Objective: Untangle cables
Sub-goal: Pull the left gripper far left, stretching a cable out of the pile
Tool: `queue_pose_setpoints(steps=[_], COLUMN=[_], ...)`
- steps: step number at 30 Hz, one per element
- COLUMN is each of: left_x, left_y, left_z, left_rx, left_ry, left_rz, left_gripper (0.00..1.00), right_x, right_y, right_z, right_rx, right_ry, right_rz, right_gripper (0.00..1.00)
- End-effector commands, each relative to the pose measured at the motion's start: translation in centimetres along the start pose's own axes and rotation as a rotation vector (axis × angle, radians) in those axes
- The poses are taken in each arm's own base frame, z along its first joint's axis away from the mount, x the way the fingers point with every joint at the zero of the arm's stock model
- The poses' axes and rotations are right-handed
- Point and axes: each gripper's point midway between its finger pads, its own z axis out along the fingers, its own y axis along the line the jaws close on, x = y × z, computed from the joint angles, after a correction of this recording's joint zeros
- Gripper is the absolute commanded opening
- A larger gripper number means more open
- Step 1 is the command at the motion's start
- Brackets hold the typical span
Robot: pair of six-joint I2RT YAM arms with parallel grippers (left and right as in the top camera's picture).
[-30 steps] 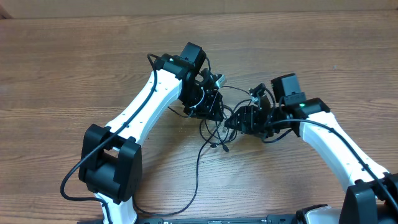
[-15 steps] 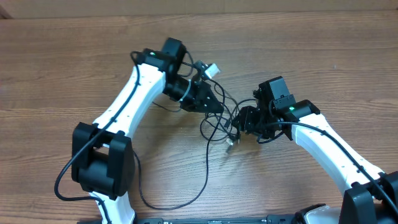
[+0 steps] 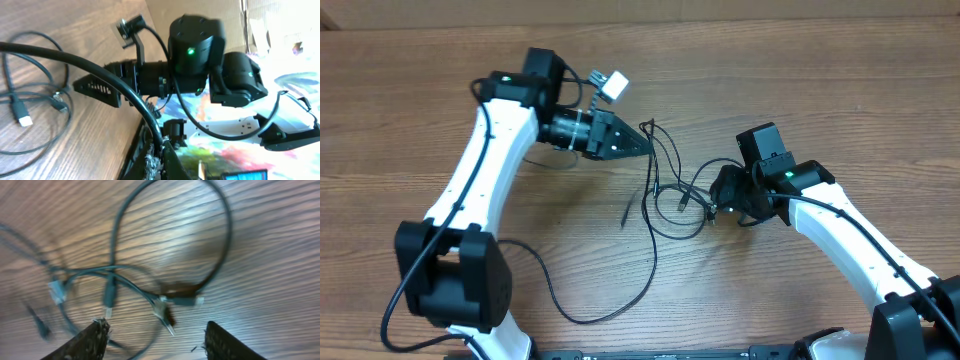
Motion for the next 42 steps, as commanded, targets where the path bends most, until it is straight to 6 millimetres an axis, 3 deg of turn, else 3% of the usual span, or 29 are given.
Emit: queue_pose_setpoints(steps=[1, 7, 10, 13, 15, 18, 19, 28, 37, 42], left_x=[-0.5, -0.7, -0.7, -0.4, -0.2, 0.1, 0.1, -0.1, 1.2, 2.6], left_y=[-2.6, -4.4, -5.1, -5.0, -4.8, -5.0, -5.3, -11.7, -15.6, -18.1], left_z=[-2.3, -4.3, -5.2, -5.4, -5.4, -5.4, -5.4, -6.2, -6.8, -7.2], left_rx=[0.014, -0.012, -0.035, -0.080, -0.103, -0.097, -0.080, 0.195, 0.182, 0.170], left_ry=[-0.070, -0.129, -0.153, -0.151, -0.146, -0.142, -0.144, -0.212, -0.231, -0.241], left_rz=[0.105, 0.170, 0.204, 0.215, 0.204, 0.190, 0.189, 0.403, 0.595, 0.706], left_gripper=[0.04, 0.04, 0.04, 0.04, 0.04, 0.04, 0.04, 0.04, 0.04, 0.04], right_x=[-1.1, -1.1, -0.9, -0.1, 1.2, 3.0, 3.1, 2.8, 0.3, -0.1], right_y=[-1.6, -1.7, -1.4, 0.9, 4.5, 7.9, 8.1, 8.0, 5.4, 5.5], right_z=[-0.1, -0.1, 0.0, 0.0, -0.5, -2.0, -2.1, -2.1, 0.2, 2.0], right_rx=[0.094, 0.100, 0.083, -0.041, -0.244, -0.470, -0.485, -0.477, -0.275, -0.268], right_ry=[-0.063, -0.065, -0.055, 0.003, 0.073, 0.138, 0.142, 0.133, 0.056, 0.061], right_rz=[0.006, 0.010, 0.024, -0.048, -0.226, -0.387, -0.386, -0.378, -0.162, -0.142], right_gripper=[0.62, 0.64, 0.75, 0.88, 1.00, 1.00, 1.00, 1.00, 0.99, 0.98])
